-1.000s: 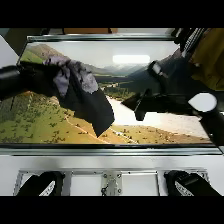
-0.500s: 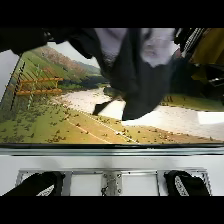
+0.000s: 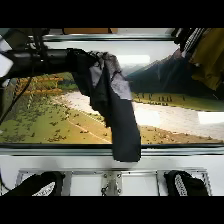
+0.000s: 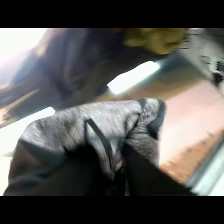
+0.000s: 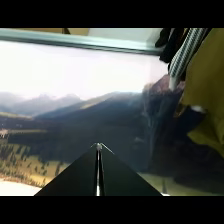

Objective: Fold the clothes and pants, and hang the long-sleeved shirts on hangers.

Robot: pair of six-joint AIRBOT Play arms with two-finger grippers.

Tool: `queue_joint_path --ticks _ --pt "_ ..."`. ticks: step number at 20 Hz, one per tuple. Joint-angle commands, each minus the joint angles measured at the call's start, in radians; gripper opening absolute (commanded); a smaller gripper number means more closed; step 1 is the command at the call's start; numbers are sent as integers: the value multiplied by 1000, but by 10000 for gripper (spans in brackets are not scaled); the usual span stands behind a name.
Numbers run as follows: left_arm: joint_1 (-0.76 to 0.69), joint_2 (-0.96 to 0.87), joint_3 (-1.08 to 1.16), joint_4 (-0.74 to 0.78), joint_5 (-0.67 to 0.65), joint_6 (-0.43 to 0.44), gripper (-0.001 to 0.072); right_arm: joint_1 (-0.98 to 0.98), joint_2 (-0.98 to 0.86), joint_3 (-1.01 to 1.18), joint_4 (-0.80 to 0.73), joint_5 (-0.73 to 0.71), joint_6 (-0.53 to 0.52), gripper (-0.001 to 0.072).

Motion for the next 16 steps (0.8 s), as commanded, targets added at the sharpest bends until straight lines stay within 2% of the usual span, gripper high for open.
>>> queue_joint_path --ticks 1,2,5,7,10,12,16 --pt "147 -166 -66 -22 51 -47 675 -5 -35 1 11 48 3 15" --pt "182 -203 -42 -21 9 -93 618 -5 -41 1 11 51 3 15" --pt "265 -238 -35 -12 -189 -100 616 -5 -43 1 10 65 3 15" --pt "267 -185 -145 39 -241 -100 616 -5 -44 0 11 87 3 15" --pt "201 -70 -414 105 -196 -107 616 -5 -51 0 11 127 3 15" --pt "130 -15 -599 103 -95 -119 617 -5 -56 -2 11 145 3 15" --pt "8 -26 -779 -16 79 -119 617 -5 -73 -12 11 180 3 15"
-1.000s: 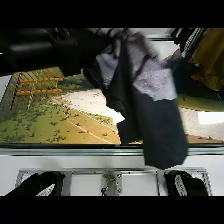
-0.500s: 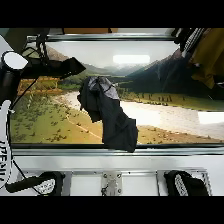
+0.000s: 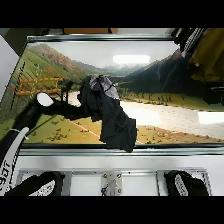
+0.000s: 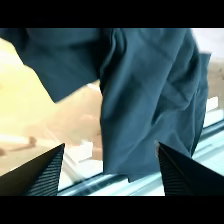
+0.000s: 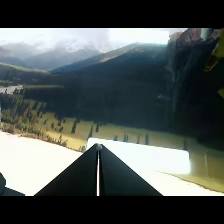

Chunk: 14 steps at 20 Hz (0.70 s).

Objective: Fold the clothes and pants, and hang the long-sleeved shirts on hangers.

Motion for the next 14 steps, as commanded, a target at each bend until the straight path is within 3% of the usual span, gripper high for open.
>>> queue_joint_path --ticks 1,7,12,13,14 --pt "-98 -22 -137 -111 126 -4 618 0 -13 -15 1 39 -1 15" --pt "-251 -238 -20 -135 111 0 618 3 -17 -95 24 51 -1 15" --pt "-226 -274 112 -82 35 4 617 27 -23 -161 30 73 -1 19" --pt "-190 -246 135 -63 32 3 618 48 -28 -186 31 76 -1 35" --pt "-145 -211 154 -51 31 3 617 77 -37 -214 31 76 0 175"
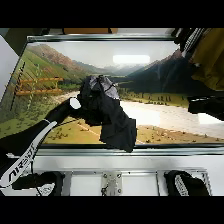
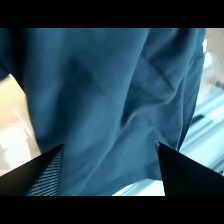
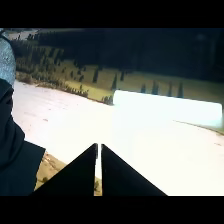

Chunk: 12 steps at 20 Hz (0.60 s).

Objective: Fold the clothes and pants, and hang the long-sleeved shirts on hangers.

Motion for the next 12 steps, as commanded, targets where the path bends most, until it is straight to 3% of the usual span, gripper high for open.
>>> queue_joint_path --ticks 1,2,5,8,10,12 --pt "115 71 81 59 -26 3 617 80 -29 -89 4 10 0 391" --pt "169 100 93 73 -18 3 617 125 -55 -120 5 10 0 450" --pt "330 143 94 134 17 3 617 268 -183 -184 6 -24 47 450" --pt "423 85 94 122 36 4 618 421 -380 -188 53 -169 67 456" --pt "431 24 94 121 64 18 627 504 -509 -186 119 -269 67 654" --pt "421 -41 95 45 76 108 627 563 -620 -163 179 -314 67 649"
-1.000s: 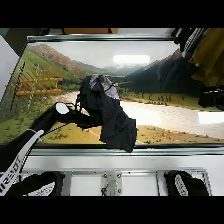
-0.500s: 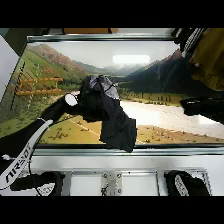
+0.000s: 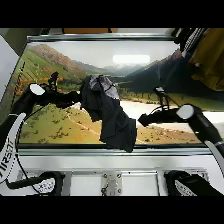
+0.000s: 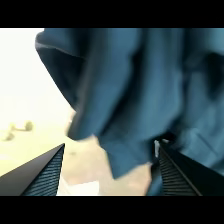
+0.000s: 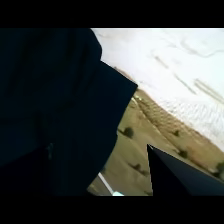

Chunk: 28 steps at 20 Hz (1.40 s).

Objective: Fold the clothes and pants, and hang the long-sleeved shirts on hangers.

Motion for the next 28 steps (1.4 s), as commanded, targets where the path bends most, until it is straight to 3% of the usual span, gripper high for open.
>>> queue_joint_path --ticks 1,3,9,10,11,12,13,14,17,20,24,28 --pt "22 -95 3 -128 29 119 626 124 -204 28 105 -122 10 649" --pt "22 -140 3 -251 39 176 626 166 -275 61 135 -140 9 647" --pt "18 -197 2 -267 57 177 625 249 -388 126 154 -192 10 639" --pt "10 -197 3 -267 67 177 624 251 -393 132 162 -192 9 533" --pt "7 -197 3 -267 76 177 620 251 -393 140 163 -193 9 376" --pt "7 -197 3 -268 80 174 415 249 -392 154 162 -191 8 197" --pt "7 -197 3 -270 79 174 117 245 -385 170 153 -188 2 44" --pt "9 -197 11 -268 68 174 13 238 -369 190 130 -187 2 15" --pt "64 -158 100 -266 -32 174 12 177 -253 303 -50 -103 4 14" --pt "158 -1 283 -266 -113 174 12 72 -68 472 -249 47 6 14" --pt "262 253 565 -266 -212 174 12 -81 209 647 -258 44 7 14" --pt "343 472 713 -257 -188 174 12 -182 444 676 -259 -16 57 13"
